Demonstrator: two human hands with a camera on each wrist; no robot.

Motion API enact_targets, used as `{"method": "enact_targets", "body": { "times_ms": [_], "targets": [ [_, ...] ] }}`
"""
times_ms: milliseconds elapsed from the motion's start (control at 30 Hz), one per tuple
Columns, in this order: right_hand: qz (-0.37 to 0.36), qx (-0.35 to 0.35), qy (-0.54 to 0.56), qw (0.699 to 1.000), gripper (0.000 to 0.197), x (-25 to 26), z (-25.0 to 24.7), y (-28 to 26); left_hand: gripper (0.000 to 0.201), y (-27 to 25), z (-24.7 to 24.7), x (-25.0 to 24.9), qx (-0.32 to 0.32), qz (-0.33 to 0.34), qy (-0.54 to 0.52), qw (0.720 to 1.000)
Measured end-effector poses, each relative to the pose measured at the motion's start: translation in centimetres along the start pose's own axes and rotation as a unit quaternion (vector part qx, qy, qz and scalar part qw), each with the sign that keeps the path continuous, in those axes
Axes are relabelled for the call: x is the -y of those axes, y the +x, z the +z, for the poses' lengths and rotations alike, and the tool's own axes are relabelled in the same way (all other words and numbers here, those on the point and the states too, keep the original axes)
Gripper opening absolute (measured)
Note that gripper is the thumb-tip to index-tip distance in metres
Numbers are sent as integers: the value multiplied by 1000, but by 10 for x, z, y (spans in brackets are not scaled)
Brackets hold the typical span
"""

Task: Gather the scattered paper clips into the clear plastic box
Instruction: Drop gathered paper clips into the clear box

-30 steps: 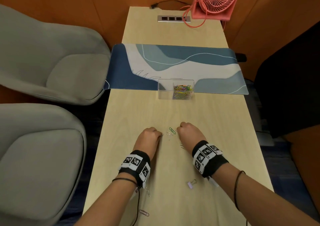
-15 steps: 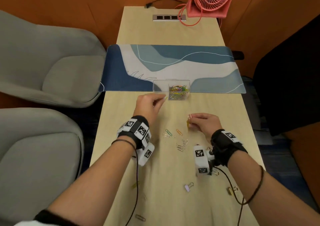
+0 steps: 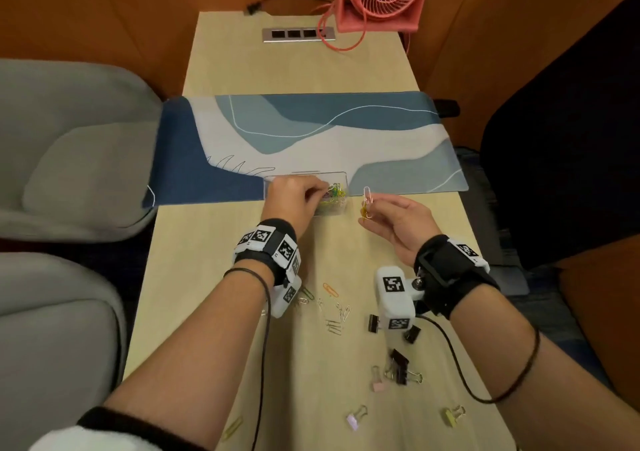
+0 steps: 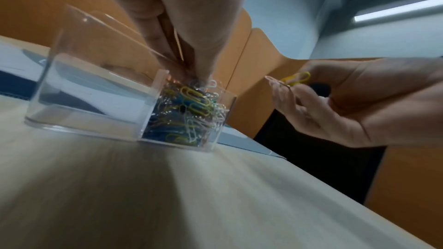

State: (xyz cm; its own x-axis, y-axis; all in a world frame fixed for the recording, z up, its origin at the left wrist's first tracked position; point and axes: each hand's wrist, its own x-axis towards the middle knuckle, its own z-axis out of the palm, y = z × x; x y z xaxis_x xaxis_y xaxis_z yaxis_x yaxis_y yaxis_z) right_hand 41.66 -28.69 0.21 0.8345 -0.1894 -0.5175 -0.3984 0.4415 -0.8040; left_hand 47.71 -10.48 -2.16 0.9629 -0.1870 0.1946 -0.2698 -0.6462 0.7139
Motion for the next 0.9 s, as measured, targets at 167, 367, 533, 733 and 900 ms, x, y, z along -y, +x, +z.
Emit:
{"method": "enact_targets", "body": {
  "times_ms": [167,367,533,733,900],
  "targets": [
    [-30,-8,-49,998,12,1,3,11,8,12,-4,-6,40,-21,55,997],
    [-184,-34,-266,946,20,11,19,27,19,15,-9,-3,106,60,135,983],
    [-358,37,-554,751,18,17,48,43,25,-14,-19,11,1,74,41,996],
    [-345,87,-727,587,23,9,70,52,24,-66,-26,34,-60,31,-12,998],
    [-362,98,-753,541,19,5,68,46,27,-99,-27,47,37,-4,-4,999]
  ]
}}
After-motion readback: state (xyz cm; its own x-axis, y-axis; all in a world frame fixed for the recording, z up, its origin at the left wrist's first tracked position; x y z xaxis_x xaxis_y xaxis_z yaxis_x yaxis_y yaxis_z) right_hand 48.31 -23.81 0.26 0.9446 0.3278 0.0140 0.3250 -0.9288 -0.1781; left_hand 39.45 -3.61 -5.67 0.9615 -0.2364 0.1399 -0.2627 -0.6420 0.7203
